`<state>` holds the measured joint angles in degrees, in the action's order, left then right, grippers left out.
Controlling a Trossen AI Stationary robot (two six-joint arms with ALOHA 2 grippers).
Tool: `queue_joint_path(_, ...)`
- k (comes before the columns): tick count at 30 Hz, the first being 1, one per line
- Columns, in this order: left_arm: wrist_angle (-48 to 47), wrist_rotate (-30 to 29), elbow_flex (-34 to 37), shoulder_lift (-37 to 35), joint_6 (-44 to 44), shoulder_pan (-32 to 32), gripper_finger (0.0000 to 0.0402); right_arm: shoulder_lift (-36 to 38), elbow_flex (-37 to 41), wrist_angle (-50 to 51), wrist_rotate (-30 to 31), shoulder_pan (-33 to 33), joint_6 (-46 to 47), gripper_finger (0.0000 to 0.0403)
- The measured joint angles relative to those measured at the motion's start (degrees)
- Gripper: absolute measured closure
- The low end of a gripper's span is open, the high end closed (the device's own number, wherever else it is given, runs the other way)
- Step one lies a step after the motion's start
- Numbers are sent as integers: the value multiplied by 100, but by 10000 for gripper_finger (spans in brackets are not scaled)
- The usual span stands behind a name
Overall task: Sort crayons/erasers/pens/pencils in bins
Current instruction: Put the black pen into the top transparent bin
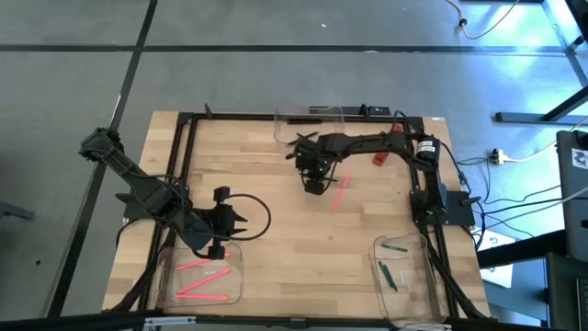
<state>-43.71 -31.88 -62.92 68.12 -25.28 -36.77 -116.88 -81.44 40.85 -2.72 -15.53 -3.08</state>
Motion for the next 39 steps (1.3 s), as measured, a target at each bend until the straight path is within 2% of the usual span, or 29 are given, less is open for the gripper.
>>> queue_joint_path(12,-2,0,0,0,0,2,306,20,-1567,1245,22,-1,-358,361)
queue_joint_path(18,-2,-24,0,1,-9,8,306,26,-2669,1724,687,-144,-873,361)
queue_joint_path(21,-2,-58,0,2,-66,84,306,41,-2960,1712,766,-322,-1197,360)
queue_joint_path(25,-3,-94,0,2,-227,262,306,42,-2935,1591,754,-639,-1466,360)
queue_joint_path(30,-22,-98,0,0,-258,473,306,39,-2518,1053,720,-1066,-1705,360)
queue_joint_path(34,-63,-96,0,2,-258,564,306,39,-2084,392,226,-1338,-1846,360)
queue_joint_path(39,-65,-94,0,1,-258,619,306,39,-1493,-551,163,-1495,-2188,360)
